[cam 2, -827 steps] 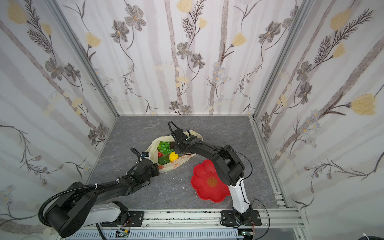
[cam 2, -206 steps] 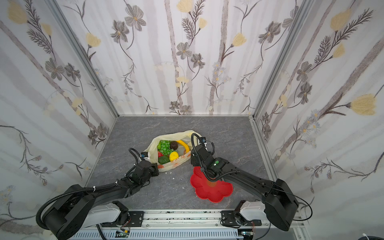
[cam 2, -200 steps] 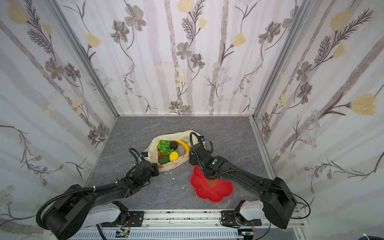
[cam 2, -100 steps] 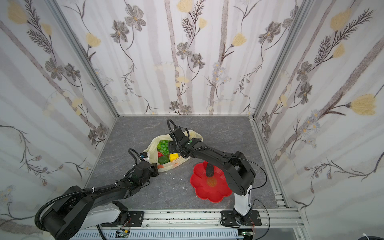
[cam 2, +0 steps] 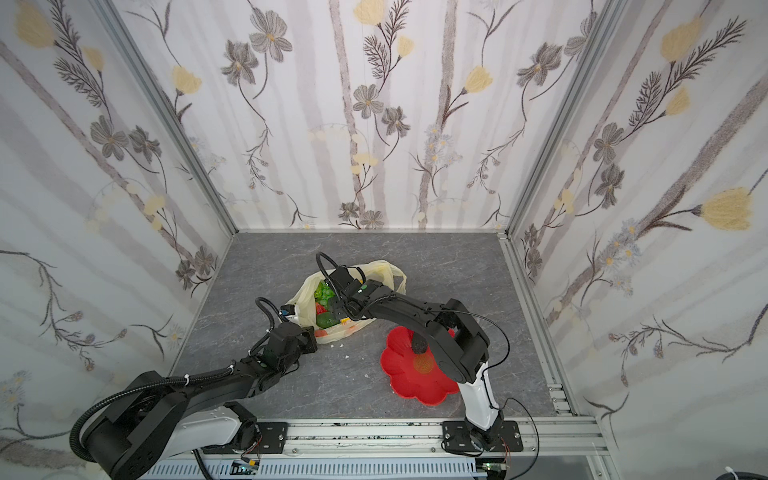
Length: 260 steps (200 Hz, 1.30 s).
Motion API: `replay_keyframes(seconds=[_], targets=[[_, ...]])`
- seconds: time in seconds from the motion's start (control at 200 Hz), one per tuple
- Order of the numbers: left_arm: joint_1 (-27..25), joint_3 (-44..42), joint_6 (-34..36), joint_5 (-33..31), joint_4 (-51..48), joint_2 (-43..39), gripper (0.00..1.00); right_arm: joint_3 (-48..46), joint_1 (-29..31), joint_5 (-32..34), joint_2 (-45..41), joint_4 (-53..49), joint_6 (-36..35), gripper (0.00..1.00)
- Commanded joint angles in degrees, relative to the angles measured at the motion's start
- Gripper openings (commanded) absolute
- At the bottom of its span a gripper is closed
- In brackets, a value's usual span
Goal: Take the fake fruits out of the plastic bag
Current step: 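Move the right gripper back over the bag toward the yellow lemon, then lower the right gripper and grasp the yellow lemon inside the bag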
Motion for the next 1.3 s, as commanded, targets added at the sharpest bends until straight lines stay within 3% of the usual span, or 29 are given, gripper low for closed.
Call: replay_keyframes(seconds=[0.0,0.13,0.585,1.294], targets=[[0.0,0.0,-0.7,-0.4,1.6,0.3,0.00,1.2,1.4,3.2,0.5,-0.9,-0.3,0.69],[0.0,0.0,-0.6,-0.2,1.5,0.6,0.00,1.8,2.7,6.6,0.2,-1.8,-0.3,0.64],[0.0,0.0,-0.6,-0.1,1.6,0.6,0.00,5.5,3.2,7.4,5.6,-3.5,-0.1,0.57],[0.0,0.1,-0.4,-0.2,1.7,1.2,0.00,-0.3,-0.3,13.5,0.1,-4.6,-0.2,0.84]])
